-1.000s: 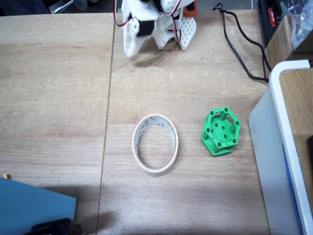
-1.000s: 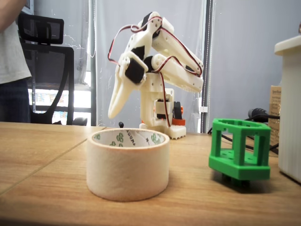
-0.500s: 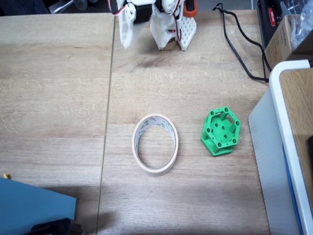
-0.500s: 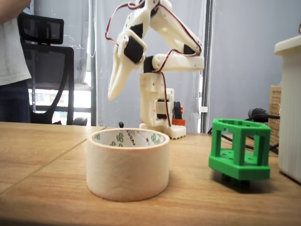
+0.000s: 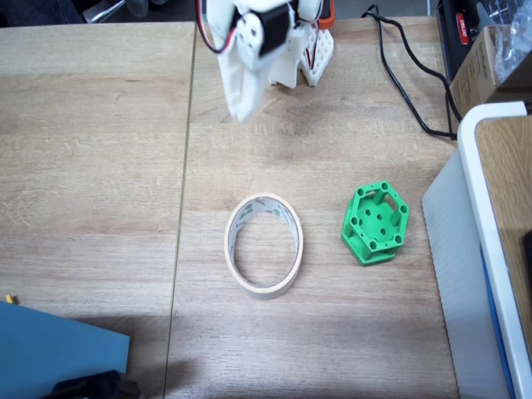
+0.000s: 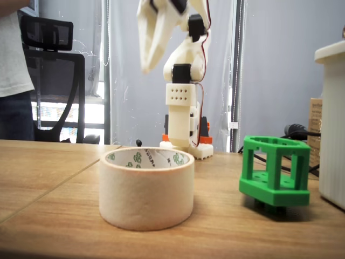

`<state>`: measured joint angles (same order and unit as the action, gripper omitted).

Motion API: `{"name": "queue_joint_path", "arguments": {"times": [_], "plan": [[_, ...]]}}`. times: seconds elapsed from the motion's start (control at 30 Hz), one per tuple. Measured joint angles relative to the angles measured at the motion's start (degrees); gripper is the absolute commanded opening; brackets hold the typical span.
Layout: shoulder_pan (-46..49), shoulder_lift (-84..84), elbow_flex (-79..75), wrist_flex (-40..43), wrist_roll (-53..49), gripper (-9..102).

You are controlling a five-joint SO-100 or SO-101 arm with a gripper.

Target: Grasp a component and put it in the bin.

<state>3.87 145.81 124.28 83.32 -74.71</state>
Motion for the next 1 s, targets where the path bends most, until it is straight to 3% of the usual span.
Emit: {"name": "queue_joint_path", "arguments": {"times": [0.3, 0.63, 1.0], "plan": [[-17.8, -19.0, -12.9, 0.0, 6.1, 6], [-24.1, -33.0, -18.0, 0.0, 6.1, 16], [-29.9, -42.6, -18.2, 0.0, 6.1, 18]]}}
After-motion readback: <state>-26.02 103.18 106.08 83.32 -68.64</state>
